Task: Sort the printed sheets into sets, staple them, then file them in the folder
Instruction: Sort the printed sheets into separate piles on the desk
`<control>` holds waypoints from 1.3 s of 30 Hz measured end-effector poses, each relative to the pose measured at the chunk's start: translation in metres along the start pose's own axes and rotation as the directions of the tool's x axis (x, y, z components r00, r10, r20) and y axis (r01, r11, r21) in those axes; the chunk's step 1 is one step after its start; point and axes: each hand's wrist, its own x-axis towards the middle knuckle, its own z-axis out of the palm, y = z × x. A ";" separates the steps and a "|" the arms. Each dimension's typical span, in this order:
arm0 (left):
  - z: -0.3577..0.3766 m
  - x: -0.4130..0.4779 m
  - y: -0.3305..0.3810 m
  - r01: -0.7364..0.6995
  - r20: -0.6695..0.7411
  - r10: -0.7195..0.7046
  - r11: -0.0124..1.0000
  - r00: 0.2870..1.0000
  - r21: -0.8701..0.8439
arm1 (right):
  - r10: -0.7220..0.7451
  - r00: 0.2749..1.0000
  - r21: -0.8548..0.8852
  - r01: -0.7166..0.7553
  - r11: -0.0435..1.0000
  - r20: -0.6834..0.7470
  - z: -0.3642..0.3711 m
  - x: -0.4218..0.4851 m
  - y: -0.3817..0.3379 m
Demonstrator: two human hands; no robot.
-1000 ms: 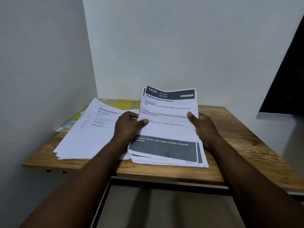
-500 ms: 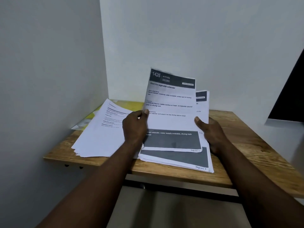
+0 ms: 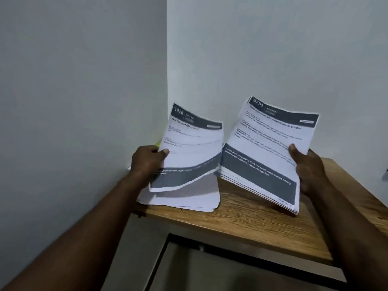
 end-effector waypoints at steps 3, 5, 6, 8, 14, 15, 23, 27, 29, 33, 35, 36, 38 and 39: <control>-0.013 0.002 -0.018 0.009 0.057 -0.026 0.960 0.998 0.279 | 0.063 0.996 -0.006 -0.063 0.998 0.059 0.024 -0.003 0.015; -0.014 -0.002 -0.025 0.012 0.073 -0.041 0.935 0.997 0.355 | 0.098 0.992 -0.019 -0.096 0.995 0.085 0.039 -0.007 0.028; -0.012 -0.004 -0.028 0.000 0.066 -0.027 0.926 0.997 0.379 | 0.111 0.990 -0.032 -0.108 0.994 0.090 0.045 -0.009 0.034; -0.007 -0.010 -0.029 -0.037 0.040 0.022 0.906 0.999 0.422 | 0.118 0.988 -0.070 -0.111 0.991 0.101 0.051 -0.011 0.043; 0.002 -0.017 -0.024 -0.129 0.011 0.155 0.777 0.988 0.616 | 0.145 0.987 -0.051 -0.141 0.989 0.073 0.031 -0.007 0.034; 0.001 -0.015 -0.023 -0.130 0.009 0.159 0.765 0.987 0.630 | 0.164 0.984 -0.030 -0.162 0.986 0.076 0.025 -0.006 0.030; -0.001 -0.001 -0.022 -0.101 0.037 0.101 0.760 0.994 0.642 | 0.245 0.966 0.002 -0.246 0.969 0.083 0.002 -0.001 0.025; -0.002 0.001 -0.025 -0.093 0.033 0.093 0.772 0.995 0.628 | 0.247 0.965 -0.020 -0.247 0.969 0.086 -0.002 0.004 0.029; -0.003 0.002 -0.027 -0.092 0.025 0.097 0.791 0.995 0.605 | 0.247 0.965 -0.007 -0.248 0.969 0.082 -0.004 0.006 0.030; -0.002 0.002 -0.028 -0.122 0.054 0.112 0.811 0.992 0.573 | 0.245 0.967 -0.013 -0.244 0.970 0.067 -0.005 0.005 0.032; 0.000 0.002 -0.027 -0.155 0.072 0.138 0.817 0.988 0.556 | 0.244 0.968 -0.032 -0.242 0.970 0.062 -0.004 0.005 0.033; 0.001 0.002 -0.026 -0.170 0.076 0.154 0.822 0.985 0.544 | 0.243 0.968 -0.037 -0.241 0.970 0.061 -0.004 0.004 0.034; 0.003 0.000 -0.023 -0.196 0.067 0.188 0.845 0.980 0.498 | 0.235 0.970 -0.039 -0.233 0.972 0.056 -0.005 0.004 0.035; 0.005 -0.002 -0.021 -0.212 0.056 0.212 0.853 0.976 0.476 | 0.234 0.971 -0.037 -0.232 0.972 0.051 -0.006 0.004 0.035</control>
